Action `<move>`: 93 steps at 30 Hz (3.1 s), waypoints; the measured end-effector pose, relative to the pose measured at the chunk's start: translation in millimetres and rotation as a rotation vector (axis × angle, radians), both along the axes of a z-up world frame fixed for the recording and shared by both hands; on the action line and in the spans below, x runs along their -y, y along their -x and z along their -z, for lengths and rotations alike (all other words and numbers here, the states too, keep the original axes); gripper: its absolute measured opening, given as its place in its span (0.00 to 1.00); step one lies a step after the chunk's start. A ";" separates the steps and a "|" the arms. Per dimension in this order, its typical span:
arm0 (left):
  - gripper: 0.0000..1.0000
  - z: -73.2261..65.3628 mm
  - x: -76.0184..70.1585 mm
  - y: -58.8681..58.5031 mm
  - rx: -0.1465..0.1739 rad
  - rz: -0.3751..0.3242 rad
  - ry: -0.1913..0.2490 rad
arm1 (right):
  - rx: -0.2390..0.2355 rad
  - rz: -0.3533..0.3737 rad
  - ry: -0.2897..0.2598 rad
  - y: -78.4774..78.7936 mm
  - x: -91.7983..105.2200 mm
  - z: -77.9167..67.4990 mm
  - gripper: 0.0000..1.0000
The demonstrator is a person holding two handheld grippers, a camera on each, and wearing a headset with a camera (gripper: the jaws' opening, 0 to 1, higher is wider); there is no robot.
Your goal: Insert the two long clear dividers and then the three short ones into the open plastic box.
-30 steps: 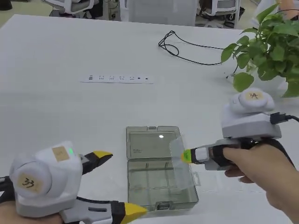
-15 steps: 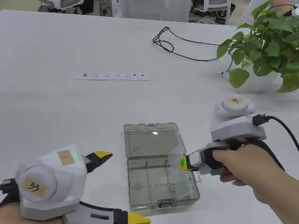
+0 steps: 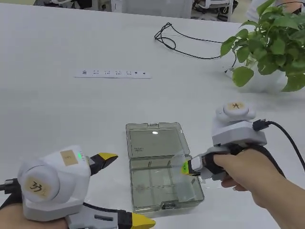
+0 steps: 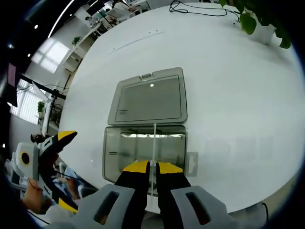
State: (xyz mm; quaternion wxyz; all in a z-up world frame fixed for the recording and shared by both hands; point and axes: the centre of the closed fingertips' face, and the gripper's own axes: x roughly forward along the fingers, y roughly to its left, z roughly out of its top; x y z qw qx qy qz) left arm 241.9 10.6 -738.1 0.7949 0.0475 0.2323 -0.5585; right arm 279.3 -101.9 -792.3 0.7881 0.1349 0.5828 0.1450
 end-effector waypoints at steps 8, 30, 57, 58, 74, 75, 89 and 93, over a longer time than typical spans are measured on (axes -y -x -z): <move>0.97 -1.2 -0.2 -0.8 -0.003 -0.005 0.006 | 0.000 -0.002 0.004 -1.5 -1.6 3.2 0.06; 0.98 0.4 -0.6 0.3 -0.013 -0.004 -0.003 | 0.032 -0.091 0.013 -2.2 -17.0 19.5 0.09; 0.96 -11.0 -2.5 7.9 -0.018 -0.071 -0.036 | 0.122 -0.178 -0.078 5.9 -14.3 14.6 0.20; 0.96 -11.9 -2.5 8.6 -0.018 -0.073 -0.035 | 0.127 -0.184 -0.084 6.0 -14.2 12.7 0.20; 0.94 -21.7 -9.7 11.0 0.001 -0.137 -0.076 | 0.280 -0.346 -0.120 6.5 -3.0 -23.9 0.36; 0.94 -21.6 -10.2 11.1 0.001 -0.141 -0.078 | 0.291 -0.358 -0.123 6.8 -2.4 -26.2 0.36; 0.92 -21.6 -16.7 9.7 0.003 -0.218 -0.096 | 0.404 -0.546 -0.118 19.8 17.9 -45.6 0.49; 0.91 -19.3 -20.0 10.4 0.000 -0.233 -0.108 | 0.472 -0.633 -0.108 23.4 25.3 -48.1 0.55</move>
